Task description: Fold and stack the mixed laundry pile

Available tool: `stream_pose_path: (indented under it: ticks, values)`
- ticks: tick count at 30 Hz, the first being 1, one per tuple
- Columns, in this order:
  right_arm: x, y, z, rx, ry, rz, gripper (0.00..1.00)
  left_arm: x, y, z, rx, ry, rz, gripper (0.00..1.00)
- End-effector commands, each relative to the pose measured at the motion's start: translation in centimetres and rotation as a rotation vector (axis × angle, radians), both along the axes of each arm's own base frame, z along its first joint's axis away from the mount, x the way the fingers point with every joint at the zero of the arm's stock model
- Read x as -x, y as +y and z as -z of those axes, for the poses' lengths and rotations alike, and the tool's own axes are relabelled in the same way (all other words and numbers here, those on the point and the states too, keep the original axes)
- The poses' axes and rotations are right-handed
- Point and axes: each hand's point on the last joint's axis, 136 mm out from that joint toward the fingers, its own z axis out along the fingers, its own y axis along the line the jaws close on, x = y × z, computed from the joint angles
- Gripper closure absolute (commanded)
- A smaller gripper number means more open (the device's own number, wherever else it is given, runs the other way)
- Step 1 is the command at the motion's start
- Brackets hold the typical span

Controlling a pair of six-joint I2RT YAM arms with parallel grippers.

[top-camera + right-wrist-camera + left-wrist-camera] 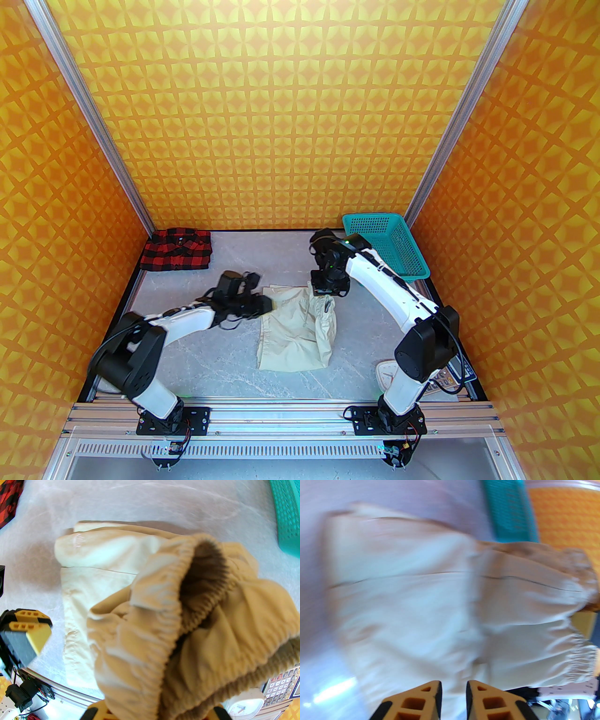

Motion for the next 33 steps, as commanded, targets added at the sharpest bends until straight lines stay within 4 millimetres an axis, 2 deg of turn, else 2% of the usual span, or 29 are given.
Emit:
stream_pose_path:
  ticks: [1, 9, 14, 21, 25, 30, 33]
  values:
    - [-0.1, 1.6, 0.5, 0.017, -0.003, 0.013, 0.79, 2.7, 3.8, 4.2, -0.187, 0.082, -0.009, 0.79]
    - [0.2, 4.6, 2.7, 0.084, -0.009, 0.003, 0.78, 4.2, 4.3, 7.8, -0.185, 0.141, -0.026, 0.86]
    - [0.0, 6.9, 2.7, 0.100, -0.030, -0.015, 0.77, 4.6, 3.9, 9.9, -0.156, 0.184, -0.034, 0.91]
    - [-0.1, 10.0, 2.9, 0.084, -0.035, -0.011, 0.76, 4.7, 3.6, 10.0, -0.123, 0.175, -0.040, 0.93]
    - [0.2, 11.4, 3.7, 0.096, -0.034, -0.018, 0.67, 4.8, 3.7, 10.0, -0.121, 0.170, -0.038, 0.93]
    - [1.7, 13.4, 5.6, 0.085, -0.014, -0.034, 0.55, 4.8, 3.7, 10.0, -0.119, 0.160, -0.035, 0.93]
    - [2.3, 14.9, 6.1, 0.004, -0.001, -0.025, 0.55, 4.8, 3.7, 10.2, -0.118, 0.160, -0.034, 0.93]
